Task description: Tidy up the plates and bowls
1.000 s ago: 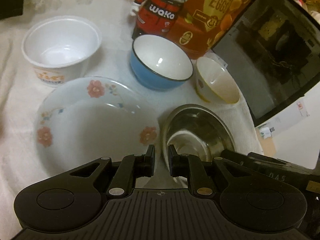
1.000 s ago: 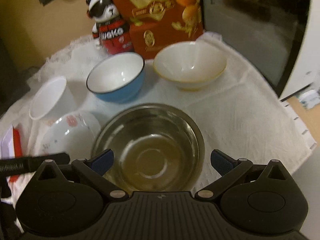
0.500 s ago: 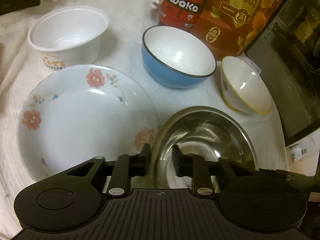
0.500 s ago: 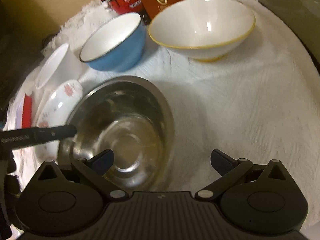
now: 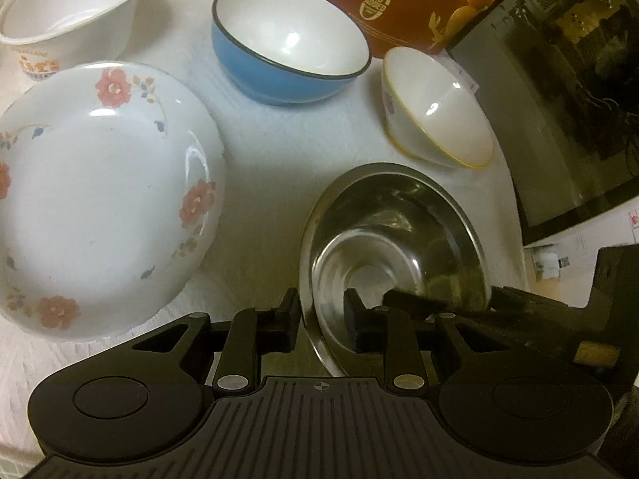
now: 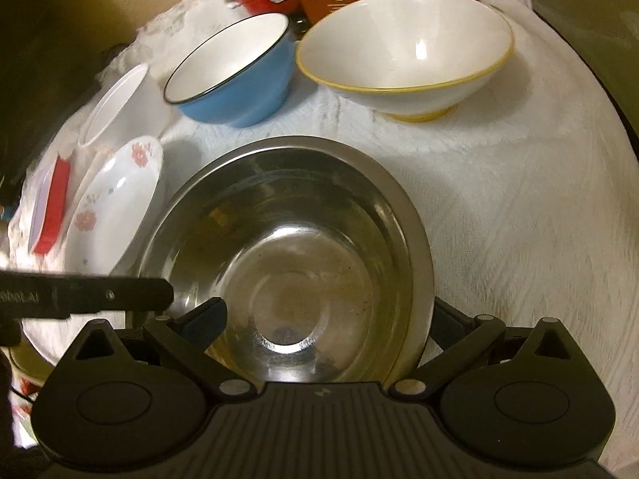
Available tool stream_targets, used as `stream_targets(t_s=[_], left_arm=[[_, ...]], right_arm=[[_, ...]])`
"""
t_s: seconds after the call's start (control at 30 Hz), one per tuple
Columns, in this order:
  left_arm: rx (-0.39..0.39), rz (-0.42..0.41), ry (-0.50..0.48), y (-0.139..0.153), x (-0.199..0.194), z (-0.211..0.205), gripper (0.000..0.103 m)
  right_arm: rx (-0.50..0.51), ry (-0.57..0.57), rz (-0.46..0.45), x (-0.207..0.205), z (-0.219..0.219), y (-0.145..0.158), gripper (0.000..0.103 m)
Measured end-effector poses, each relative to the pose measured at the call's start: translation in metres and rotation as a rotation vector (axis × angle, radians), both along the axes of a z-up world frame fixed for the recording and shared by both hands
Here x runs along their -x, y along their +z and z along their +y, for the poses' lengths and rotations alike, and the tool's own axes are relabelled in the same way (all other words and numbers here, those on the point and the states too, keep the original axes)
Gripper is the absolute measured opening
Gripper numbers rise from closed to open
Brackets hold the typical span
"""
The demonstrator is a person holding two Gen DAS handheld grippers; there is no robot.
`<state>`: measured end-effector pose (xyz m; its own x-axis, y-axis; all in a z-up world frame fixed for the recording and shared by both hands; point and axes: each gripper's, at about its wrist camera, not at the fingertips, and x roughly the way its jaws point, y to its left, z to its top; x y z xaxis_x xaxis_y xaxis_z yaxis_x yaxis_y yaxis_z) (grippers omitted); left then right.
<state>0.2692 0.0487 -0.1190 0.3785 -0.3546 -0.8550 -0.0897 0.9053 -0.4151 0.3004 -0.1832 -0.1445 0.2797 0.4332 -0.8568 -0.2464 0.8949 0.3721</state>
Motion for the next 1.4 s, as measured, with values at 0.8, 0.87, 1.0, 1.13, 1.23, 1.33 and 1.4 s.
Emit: stream_targets(t_s=[0.8, 0.87, 1.0, 1.13, 1.23, 1.33, 1.4], left_arm=[[-0.142, -0.059, -0.023, 0.027, -0.005, 0.025, 0.024], [-0.131, -0.088, 0.036, 0.037, 0.001, 0.047, 0.024], [-0.143, -0.11, 0.162, 0.047, 0.012, 0.089, 0.024], [-0.172, -0.099, 0.255, 0.041, 0.019, 0.126, 0.024], [-0.185, -0.083, 0.293, 0.035, 0.023, 0.146, 0.024], [-0.21, -0.064, 0.325, 0.028, 0.023, 0.153, 0.024], [-0.207, -0.059, 0.337, 0.025, 0.023, 0.157, 0.024]], right_arm=[[-0.057, -0.058, -0.087, -0.012, 0.031, 0.031, 0.06], [-0.091, -0.035, -0.106, -0.013, 0.048, 0.041, 0.06], [-0.129, 0.049, -0.13, -0.014, 0.094, 0.05, 0.06], [-0.101, 0.131, -0.128, -0.018, 0.142, 0.042, 0.06], [-0.074, 0.177, -0.123, -0.021, 0.174, 0.032, 0.06], [-0.048, 0.211, -0.134, -0.022, 0.198, 0.026, 0.06], [-0.028, 0.222, -0.141, -0.024, 0.21, 0.022, 0.06]])
